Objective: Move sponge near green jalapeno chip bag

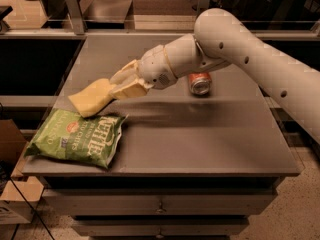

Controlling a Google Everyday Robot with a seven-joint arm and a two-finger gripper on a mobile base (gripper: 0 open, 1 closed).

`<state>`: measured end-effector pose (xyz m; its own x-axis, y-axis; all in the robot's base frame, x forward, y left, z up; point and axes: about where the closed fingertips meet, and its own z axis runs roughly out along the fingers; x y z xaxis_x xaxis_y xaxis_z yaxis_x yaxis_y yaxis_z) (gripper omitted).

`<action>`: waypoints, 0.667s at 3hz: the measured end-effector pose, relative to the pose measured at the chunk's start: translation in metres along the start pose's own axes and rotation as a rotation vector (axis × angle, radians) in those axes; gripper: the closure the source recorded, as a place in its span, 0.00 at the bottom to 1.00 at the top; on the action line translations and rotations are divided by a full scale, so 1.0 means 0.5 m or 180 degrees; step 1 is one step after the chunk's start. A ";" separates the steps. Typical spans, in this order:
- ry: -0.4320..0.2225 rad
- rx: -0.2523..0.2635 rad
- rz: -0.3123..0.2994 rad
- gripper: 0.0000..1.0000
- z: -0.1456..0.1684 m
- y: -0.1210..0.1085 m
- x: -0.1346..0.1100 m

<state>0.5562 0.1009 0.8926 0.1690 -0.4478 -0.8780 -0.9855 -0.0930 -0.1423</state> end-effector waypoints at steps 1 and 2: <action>-0.0002 -0.0014 -0.0004 0.13 0.004 0.002 -0.002; -0.0003 -0.0026 -0.0008 0.00 0.008 0.003 -0.003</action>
Offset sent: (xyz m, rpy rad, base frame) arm -0.0009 0.0020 -0.0003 -0.0001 0.0007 0.0042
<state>0.5543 0.1051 0.8919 0.1714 -0.4466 -0.8781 -0.9848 -0.1014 -0.1407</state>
